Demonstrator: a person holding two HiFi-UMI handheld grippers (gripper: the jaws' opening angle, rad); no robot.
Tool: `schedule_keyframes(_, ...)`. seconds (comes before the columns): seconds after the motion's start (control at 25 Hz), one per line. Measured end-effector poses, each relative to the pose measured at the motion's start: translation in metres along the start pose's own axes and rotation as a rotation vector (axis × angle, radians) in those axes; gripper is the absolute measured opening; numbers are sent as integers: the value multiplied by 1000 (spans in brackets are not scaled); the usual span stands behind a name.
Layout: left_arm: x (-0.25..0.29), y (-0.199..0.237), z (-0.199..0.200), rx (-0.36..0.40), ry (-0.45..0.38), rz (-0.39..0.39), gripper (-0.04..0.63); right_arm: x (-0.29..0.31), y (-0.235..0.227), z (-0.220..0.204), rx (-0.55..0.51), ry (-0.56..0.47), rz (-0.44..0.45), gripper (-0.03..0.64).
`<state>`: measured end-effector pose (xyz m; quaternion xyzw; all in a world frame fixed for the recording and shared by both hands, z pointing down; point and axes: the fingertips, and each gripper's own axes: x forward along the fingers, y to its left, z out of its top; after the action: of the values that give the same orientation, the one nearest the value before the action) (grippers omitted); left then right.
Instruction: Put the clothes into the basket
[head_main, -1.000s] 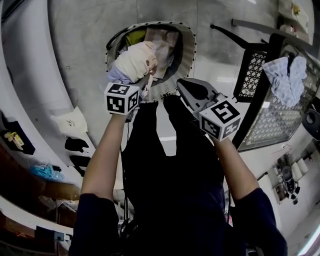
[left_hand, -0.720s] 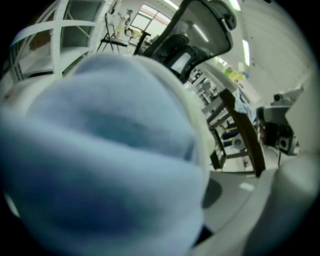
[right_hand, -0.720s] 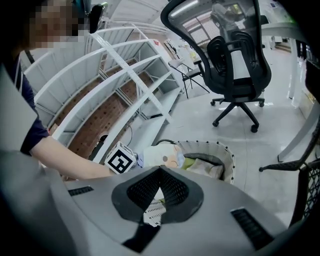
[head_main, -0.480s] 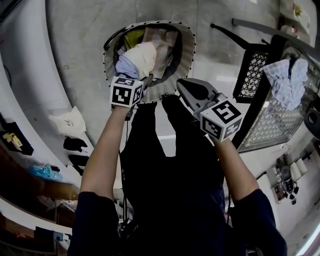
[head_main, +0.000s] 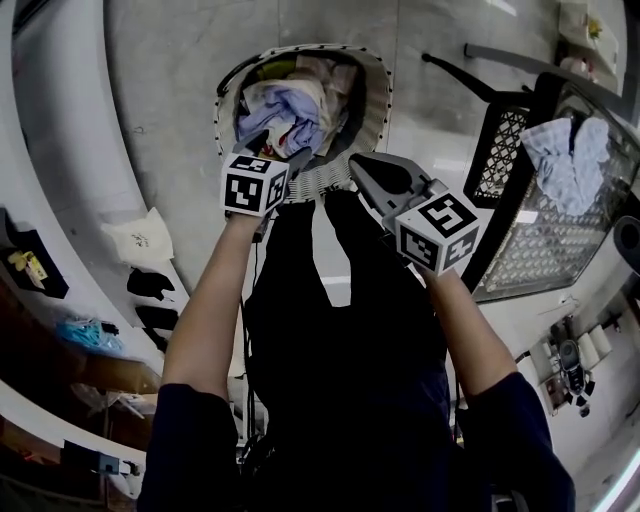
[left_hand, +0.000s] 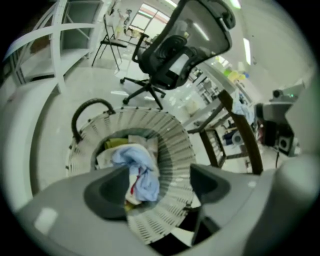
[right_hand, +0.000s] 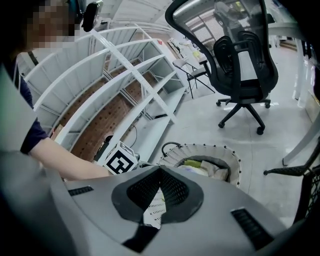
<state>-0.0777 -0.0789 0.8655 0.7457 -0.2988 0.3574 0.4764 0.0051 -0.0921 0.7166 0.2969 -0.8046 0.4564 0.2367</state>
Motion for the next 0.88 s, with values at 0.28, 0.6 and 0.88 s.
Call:
schedule_keyframes(0.28, -43, -18, 21, 11, -75, 0, 313, -13, 23, 21, -29, -27, 16, 6)
schedule_keyframes(0.6, -117, -62, 49, 84, -229, 19, 57, -38, 56, 47, -70, -79, 43, 6)
schedule_keyframes(0.88, -187, -108, 74, 143, -353, 23, 3, -77, 89, 79, -113, -139, 58, 6)
